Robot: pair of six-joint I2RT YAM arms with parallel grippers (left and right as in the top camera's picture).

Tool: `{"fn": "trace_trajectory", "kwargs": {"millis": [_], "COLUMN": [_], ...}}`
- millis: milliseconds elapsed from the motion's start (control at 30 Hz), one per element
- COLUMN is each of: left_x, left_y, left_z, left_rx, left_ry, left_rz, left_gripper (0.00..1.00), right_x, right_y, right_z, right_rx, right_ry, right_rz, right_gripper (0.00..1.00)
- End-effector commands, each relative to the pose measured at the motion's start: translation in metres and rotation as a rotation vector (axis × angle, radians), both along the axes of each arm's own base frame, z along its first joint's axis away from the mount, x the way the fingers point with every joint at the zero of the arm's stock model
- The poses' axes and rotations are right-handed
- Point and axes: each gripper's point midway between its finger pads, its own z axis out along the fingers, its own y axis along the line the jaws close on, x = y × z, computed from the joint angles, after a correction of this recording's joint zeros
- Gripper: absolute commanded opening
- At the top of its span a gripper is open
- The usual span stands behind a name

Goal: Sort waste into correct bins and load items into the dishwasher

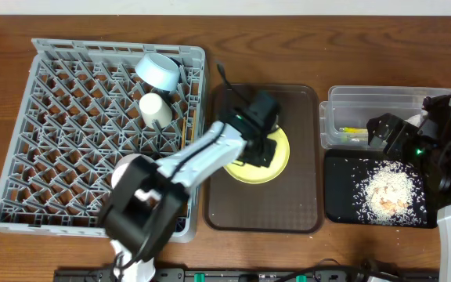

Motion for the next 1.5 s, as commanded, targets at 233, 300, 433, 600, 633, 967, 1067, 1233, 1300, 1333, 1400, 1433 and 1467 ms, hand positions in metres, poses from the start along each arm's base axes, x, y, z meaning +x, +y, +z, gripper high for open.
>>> {"fn": "trace_trajectory", "kwargs": {"millis": [233, 300, 433, 600, 633, 967, 1067, 1233, 1300, 1333, 1400, 1433, 1467], "left_x": [-0.064, -0.069, -0.061, -0.025, -0.014, 0.024, 0.018, 0.008, 0.001, -0.001, -0.005, -0.007, -0.009], "left_y": [-0.085, -0.091, -0.089, -0.069, -0.060, 0.025, 0.036, 0.061, 0.066, 0.067, 0.069, 0.069, 0.070], "left_z": [-0.026, -0.023, -0.015, 0.017, 0.027, 0.053, 0.037, 0.002, -0.010, -0.014, -0.023, -0.027, -0.033], "left_rx": [-0.227, -0.246, -0.264, -0.274, -0.267, -0.107, -0.073, 0.050, 0.066, 0.070, 0.077, 0.081, 0.083], "left_ry": [0.197, 0.204, 0.187, 0.099, 0.065, -0.061, -0.025, -0.005, 0.013, 0.019, 0.030, 0.035, 0.040], "left_rz": [-0.157, -0.174, -0.163, -0.088, -0.061, 0.042, 0.036, 0.055, 0.056, 0.055, 0.052, 0.049, 0.048], "left_gripper": [0.08, 0.08, 0.08, 0.08, 0.09, 0.88, 0.79, 0.49, 0.49, 0.49, 0.49, 0.49, 0.49], "right_x": [0.001, 0.001, 0.001, 0.001, 0.001, 0.001, 0.001, 0.001, 0.001, 0.001, 0.001, 0.001, 0.001], "right_y": [0.000, 0.000, 0.000, 0.000, 0.000, 0.000, 0.000, 0.000, 0.000, 0.000, 0.000, 0.000, 0.000], "right_z": [0.005, 0.005, 0.005, 0.005, 0.005, 0.005, 0.005, 0.005, 0.005, 0.005, 0.005, 0.005, 0.005], "right_rx": [-0.001, -0.001, -0.001, -0.001, -0.001, -0.001, -0.001, -0.001, -0.001, -0.001, -0.001, -0.001, -0.001], "right_ry": [-0.015, -0.015, -0.015, -0.015, -0.015, -0.015, -0.015, -0.015, -0.015, -0.015, -0.015, -0.015, -0.015], "right_rz": [0.004, 0.004, 0.004, 0.004, 0.004, 0.003, 0.004, 0.004, 0.004, 0.004, 0.004, 0.004, 0.004], "right_gripper": [0.99, 0.99, 0.99, 0.99, 0.99, 0.99, 0.99, 0.99, 0.99, 0.99, 0.99, 0.99, 0.99]}}
